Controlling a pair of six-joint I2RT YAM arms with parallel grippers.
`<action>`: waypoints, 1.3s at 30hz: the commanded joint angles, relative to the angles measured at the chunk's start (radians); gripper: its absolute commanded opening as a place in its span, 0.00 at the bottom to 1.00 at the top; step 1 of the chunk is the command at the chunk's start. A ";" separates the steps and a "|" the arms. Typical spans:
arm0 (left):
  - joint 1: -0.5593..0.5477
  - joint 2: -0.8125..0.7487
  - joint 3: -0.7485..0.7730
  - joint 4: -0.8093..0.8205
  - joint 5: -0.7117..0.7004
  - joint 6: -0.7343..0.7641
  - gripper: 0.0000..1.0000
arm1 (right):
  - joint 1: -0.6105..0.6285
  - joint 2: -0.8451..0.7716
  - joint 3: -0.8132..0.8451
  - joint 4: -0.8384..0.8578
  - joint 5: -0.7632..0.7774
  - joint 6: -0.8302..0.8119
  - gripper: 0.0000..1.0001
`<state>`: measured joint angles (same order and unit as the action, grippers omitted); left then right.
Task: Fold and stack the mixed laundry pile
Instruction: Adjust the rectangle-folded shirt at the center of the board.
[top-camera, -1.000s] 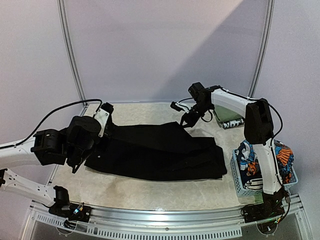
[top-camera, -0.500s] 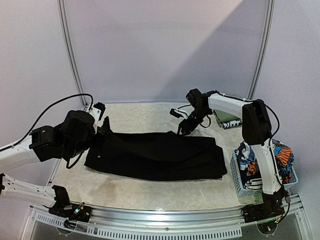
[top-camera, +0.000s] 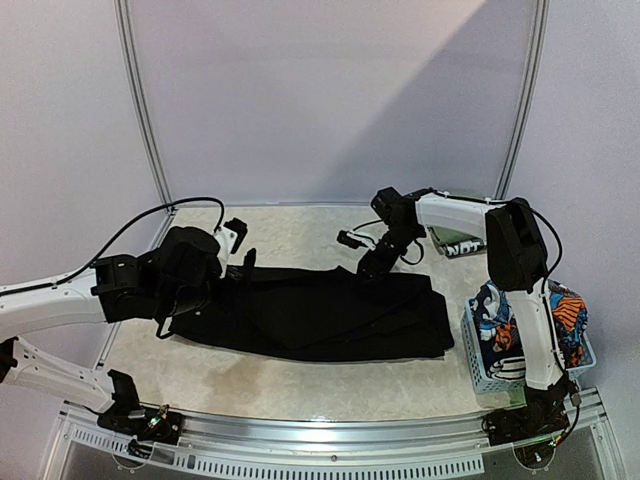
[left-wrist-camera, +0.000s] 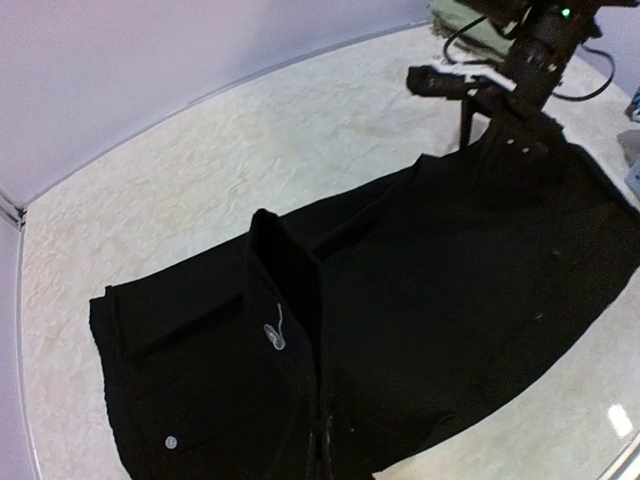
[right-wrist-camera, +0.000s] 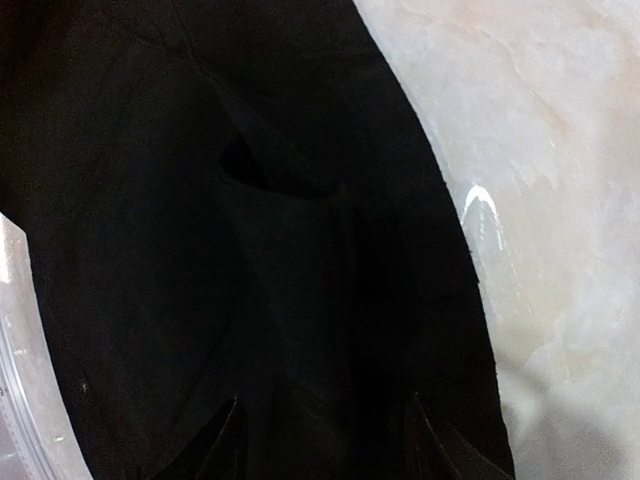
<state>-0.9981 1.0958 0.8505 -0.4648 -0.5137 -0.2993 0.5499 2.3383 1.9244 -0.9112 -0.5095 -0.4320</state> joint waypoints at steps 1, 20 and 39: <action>-0.052 -0.030 0.052 0.075 0.038 -0.007 0.00 | 0.019 -0.042 -0.009 0.030 0.005 -0.017 0.52; -0.151 -0.032 0.301 0.207 0.157 0.066 0.00 | 0.020 -0.018 0.050 -0.106 -0.081 -0.060 0.55; -0.146 0.308 0.650 0.379 -0.034 0.279 0.00 | -0.008 -0.092 -0.048 -0.285 -0.116 -0.180 0.73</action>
<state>-1.1419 1.3430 1.4319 -0.1398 -0.4667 -0.0887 0.5671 2.3211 1.9297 -1.1961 -0.6395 -0.5991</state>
